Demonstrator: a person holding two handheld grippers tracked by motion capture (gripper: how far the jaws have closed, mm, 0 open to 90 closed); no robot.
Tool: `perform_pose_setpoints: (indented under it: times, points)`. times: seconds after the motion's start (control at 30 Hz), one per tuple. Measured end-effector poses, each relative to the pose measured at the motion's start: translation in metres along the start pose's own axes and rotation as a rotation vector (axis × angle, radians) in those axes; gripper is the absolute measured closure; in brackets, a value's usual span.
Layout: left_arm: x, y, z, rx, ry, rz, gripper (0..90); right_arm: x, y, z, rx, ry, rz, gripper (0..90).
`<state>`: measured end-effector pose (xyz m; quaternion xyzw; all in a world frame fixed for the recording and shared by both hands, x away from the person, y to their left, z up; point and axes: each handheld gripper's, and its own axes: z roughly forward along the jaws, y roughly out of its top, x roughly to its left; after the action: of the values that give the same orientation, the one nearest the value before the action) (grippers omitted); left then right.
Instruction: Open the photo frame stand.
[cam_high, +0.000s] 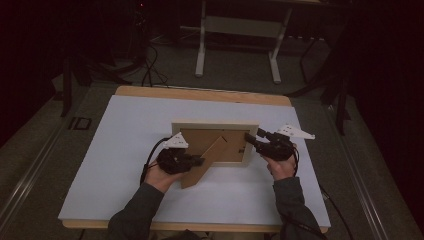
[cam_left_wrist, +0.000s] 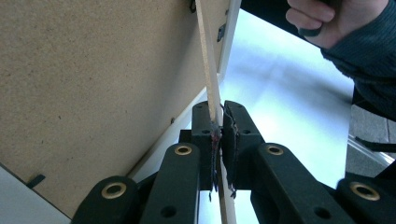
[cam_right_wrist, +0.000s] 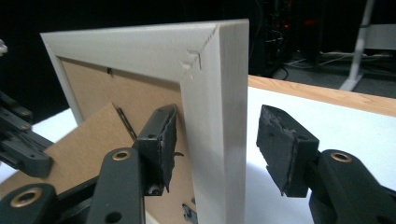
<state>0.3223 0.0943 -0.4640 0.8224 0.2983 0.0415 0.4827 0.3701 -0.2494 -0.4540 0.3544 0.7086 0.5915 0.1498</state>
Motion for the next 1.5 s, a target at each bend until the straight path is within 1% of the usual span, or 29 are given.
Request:
perform_pose_setpoints:
  times: [0.03,0.07,0.1,0.13,0.17,0.23,0.27,0.4,0.5,0.6,0.67,0.8,0.83,0.9,1.1,1.2,1.4,1.5]
  points:
    - [0.000,0.000,0.000,0.000,0.004,0.003,85.0,0.001,0.001,0.000,0.001,0.003,-0.003,50.3]
    - [0.000,0.000,0.000,0.000,0.004,0.003,85.0,0.001,0.001,0.000,0.001,0.003,-0.003,50.3]
    - [0.000,0.000,0.000,0.002,0.008,0.006,85.0,0.001,0.002,0.000,0.001,0.011,-0.009,54.0]
    - [0.000,0.000,0.000,0.005,0.020,0.011,85.0,0.002,0.002,0.000,0.003,0.015,-0.016,55.5]
    - [0.000,0.000,0.001,0.007,0.027,0.015,85.0,0.004,0.003,-0.001,0.008,0.001,-0.037,56.4]
    - [0.000,0.000,0.001,0.012,0.039,0.022,85.1,0.005,0.002,-0.002,0.006,-0.003,-0.054,57.1]
    - [0.000,0.000,0.001,0.010,0.044,0.024,85.0,0.006,0.002,-0.003,0.007,-0.010,-0.070,57.6]
    - [0.004,0.001,-0.001,-0.007,0.050,0.014,84.3,0.010,0.002,-0.004,0.023,-0.057,-0.127,60.1]
    - [0.004,0.001,-0.001,-0.009,0.061,0.019,83.8,0.010,0.001,-0.004,0.024,-0.070,-0.139,61.1]
    - [0.004,0.001,0.000,-0.012,0.062,0.020,83.8,0.011,0.002,-0.003,0.024,-0.079,-0.147,61.1]
    - [0.003,0.000,0.000,-0.007,0.062,0.024,84.2,0.012,0.003,-0.003,0.023,-0.083,-0.165,60.9]
    - [0.001,-0.001,0.002,0.000,0.082,0.039,84.5,0.014,0.005,-0.003,0.028,-0.094,-0.207,60.6]
    - [0.000,-0.002,0.003,0.003,0.097,0.051,84.5,0.015,0.005,-0.003,0.029,-0.095,-0.210,60.6]
    - [-0.001,-0.002,0.004,0.009,0.111,0.062,84.2,0.015,0.003,-0.005,0.024,-0.097,-0.210,60.9]
    - [0.001,-0.003,0.006,0.022,0.136,0.078,83.3,0.020,-0.003,-0.012,-0.001,-0.098,-0.193,62.3]
    - [0.001,-0.001,0.007,0.031,0.157,0.098,82.6,0.023,-0.005,-0.015,-0.015,-0.107,-0.186,62.6]
    - [0.005,0.001,0.009,0.043,0.170,0.122,81.6,0.028,-0.009,-0.019,-0.031,-0.129,-0.184,62.9]
    - [0.006,0.003,0.010,0.050,0.185,0.142,80.9,0.030,-0.010,-0.019,-0.035,-0.138,-0.182,62.8]
